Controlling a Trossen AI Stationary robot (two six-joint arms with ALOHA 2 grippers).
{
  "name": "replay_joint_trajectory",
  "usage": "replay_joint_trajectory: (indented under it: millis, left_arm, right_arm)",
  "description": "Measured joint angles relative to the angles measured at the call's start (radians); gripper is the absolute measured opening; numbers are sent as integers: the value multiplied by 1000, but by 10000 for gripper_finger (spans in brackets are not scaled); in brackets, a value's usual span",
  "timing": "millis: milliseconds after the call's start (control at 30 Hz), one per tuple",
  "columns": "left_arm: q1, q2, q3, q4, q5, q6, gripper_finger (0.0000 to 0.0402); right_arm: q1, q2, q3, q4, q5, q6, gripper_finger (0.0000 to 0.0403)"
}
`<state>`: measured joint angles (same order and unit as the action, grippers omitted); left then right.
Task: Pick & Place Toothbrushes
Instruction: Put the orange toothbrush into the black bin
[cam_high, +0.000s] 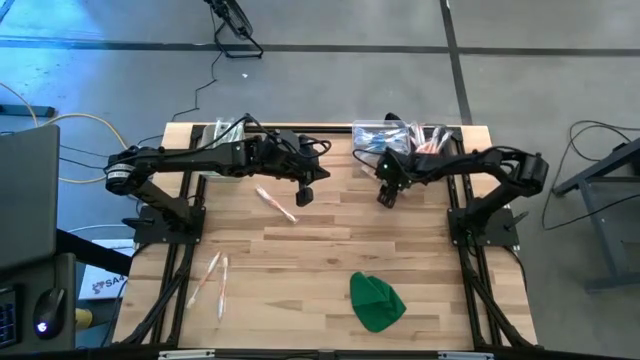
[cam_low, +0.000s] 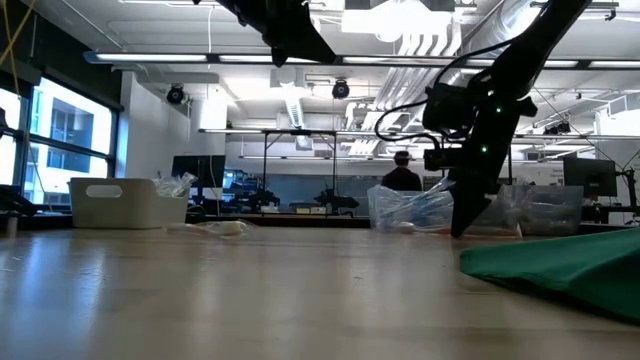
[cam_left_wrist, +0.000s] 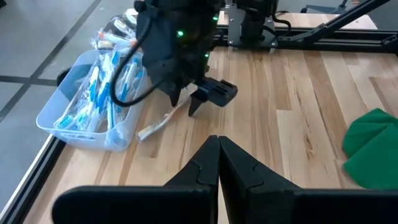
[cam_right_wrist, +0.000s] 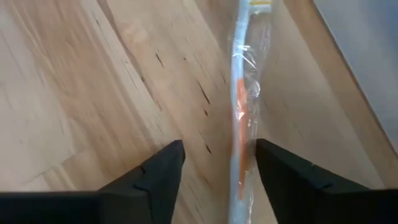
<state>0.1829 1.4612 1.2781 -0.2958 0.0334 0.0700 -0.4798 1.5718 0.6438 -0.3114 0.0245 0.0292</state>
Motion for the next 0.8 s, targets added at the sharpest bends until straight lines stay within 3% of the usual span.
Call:
replay_joint_trajectory:
  millis: [167, 367, 667, 800]
  left_arm:
    - [0, 0, 0, -1, 0, -1, 0]
    - [0, 0, 0, 0, 0, -2, 0]
    - [0, 0, 0, 0, -1, -2, 0]
    - [0, 0, 0, 0, -1, -2, 0]
  right_arm:
    - [-37, 0, 0, -2, -60, -11, 165]
    - [-9, 0, -3, -10, -7, -7, 121]
    - [45, -3, -6, 10, 50, -5, 23]
    - [69, -21, -8, 20, 76, 3, 15]
